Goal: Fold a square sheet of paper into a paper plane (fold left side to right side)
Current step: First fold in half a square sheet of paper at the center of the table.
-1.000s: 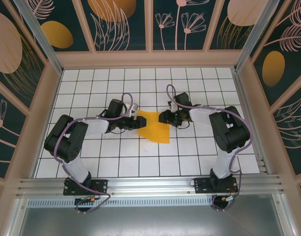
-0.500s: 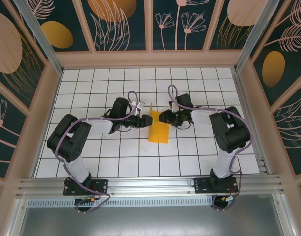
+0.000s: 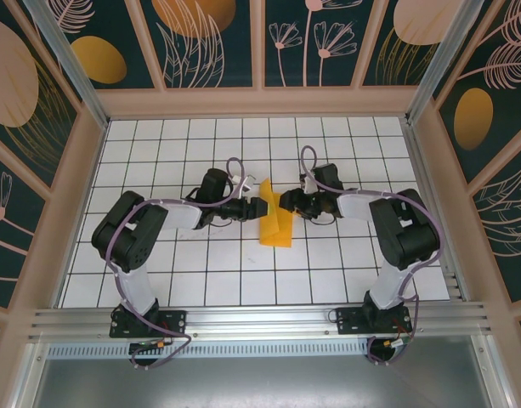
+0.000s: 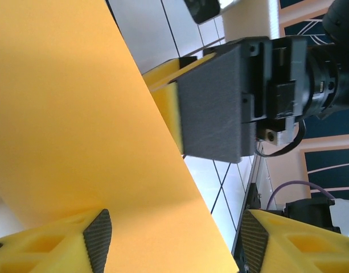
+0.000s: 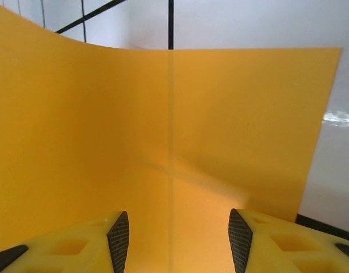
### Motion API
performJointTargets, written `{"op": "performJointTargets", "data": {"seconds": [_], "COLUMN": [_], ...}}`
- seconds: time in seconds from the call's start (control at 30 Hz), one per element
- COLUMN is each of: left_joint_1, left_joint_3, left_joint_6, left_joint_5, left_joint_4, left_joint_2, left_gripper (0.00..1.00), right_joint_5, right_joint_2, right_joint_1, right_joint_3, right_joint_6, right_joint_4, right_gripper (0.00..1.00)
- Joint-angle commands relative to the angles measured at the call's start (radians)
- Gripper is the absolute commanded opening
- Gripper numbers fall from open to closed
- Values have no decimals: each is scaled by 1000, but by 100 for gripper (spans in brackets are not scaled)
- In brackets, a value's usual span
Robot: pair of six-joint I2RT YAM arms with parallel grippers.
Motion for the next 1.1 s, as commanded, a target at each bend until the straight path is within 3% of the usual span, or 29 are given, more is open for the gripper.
{"op": "performJointTargets", "data": {"seconds": [0.0, 0.27, 0.53, 0.63, 0.83, 1.07], "left_joint_1": [-4, -6, -6, -6, -6, -6], "left_joint_3": [20, 22, 20, 19, 17, 20], "left_joint_6": [-4, -1, 5, 4, 23, 62], "left_joint_5": [20, 17, 18, 21, -7, -155], "left_joint_4": [17, 12, 5, 5, -24, -158], "left_joint_2": [16, 26, 26, 26, 0, -108], "left_gripper": [60, 57, 57, 57, 58, 66], "right_joint_5": [-45, -132, -155, -171, -153, -72], "right_joint_2": [-86, -87, -14, 5, -12, -61], "right_joint_1": [-15, -3, 31, 39, 29, -14], "right_joint_3": [-22, -15, 26, 33, 24, -24], "right_joint_6": [36, 72, 87, 85, 57, 7], "right_joint_4": [81, 136, 140, 142, 107, 17], "right_gripper": [55, 58, 52, 40, 0, 0]}}
